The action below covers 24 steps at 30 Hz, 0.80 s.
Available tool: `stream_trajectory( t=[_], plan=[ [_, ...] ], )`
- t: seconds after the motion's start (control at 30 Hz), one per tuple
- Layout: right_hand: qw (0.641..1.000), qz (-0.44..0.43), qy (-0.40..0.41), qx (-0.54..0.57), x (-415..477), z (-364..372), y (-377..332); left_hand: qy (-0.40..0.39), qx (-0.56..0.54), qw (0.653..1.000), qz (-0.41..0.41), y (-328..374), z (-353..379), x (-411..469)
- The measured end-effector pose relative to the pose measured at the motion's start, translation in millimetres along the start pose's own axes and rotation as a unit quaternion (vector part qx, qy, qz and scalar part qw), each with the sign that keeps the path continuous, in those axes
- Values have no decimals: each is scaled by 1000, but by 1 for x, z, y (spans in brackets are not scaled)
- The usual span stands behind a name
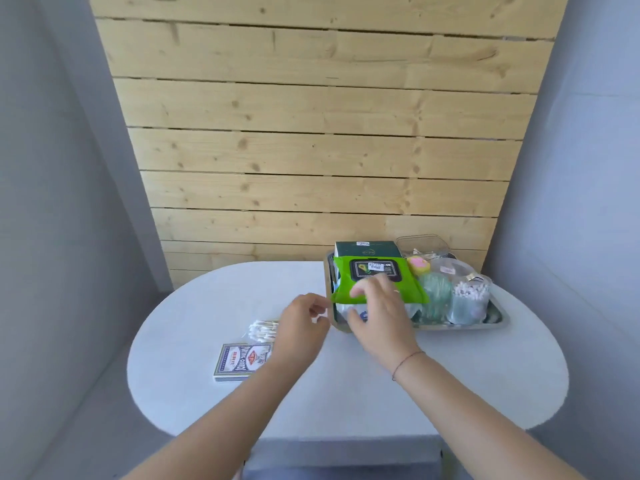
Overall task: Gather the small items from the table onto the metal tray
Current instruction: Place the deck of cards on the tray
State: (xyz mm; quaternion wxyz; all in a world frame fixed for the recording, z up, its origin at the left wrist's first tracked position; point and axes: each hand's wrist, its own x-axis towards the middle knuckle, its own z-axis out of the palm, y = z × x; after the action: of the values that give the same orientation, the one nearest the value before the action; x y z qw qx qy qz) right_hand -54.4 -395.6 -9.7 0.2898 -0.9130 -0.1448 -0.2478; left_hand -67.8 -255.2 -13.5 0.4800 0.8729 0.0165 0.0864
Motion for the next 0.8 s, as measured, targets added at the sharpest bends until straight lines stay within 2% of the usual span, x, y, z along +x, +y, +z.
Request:
stream_trajectory(
  t=[0.07, 0.13, 0.2, 0.27, 0.33, 0.47, 0.63, 0.7, 0.8],
  plan=[
    [987, -42, -146, 42, -14, 34, -29, 60, 41, 997, -39, -36, -34, -2],
    [965, -16, -257, 45, -28, 68, -53, 97, 95, 986, -97, -71, -64, -7],
    [956, 54, -286, 40, -39, 92, -67, 81, 113, 974, -179, -95, -82, -16],
    [956, 107, -270, 44, -48, 109, -79, 40, 69, 970, -231, -106, -90, -28],
    [956, 142, -250, 63, -56, 118, -88, 9, 18, 975, -220, -104, -88, -39],
    [944, 212, -193, 161, -75, 115, -96, 28, -46, 979, -195, -96, -78, -60],
    [928, 211, -74, 298, -80, 79, -83, 90, -122, 984, -94, -55, -65, -81],
    [914, 222, -26, 339, -70, 58, -70, 86, -152, 983, -51, -36, -53, -76],
    [915, 231, 47, 328, -47, 35, -37, 55, -178, 982, -23, -16, -19, -53]
  ],
)
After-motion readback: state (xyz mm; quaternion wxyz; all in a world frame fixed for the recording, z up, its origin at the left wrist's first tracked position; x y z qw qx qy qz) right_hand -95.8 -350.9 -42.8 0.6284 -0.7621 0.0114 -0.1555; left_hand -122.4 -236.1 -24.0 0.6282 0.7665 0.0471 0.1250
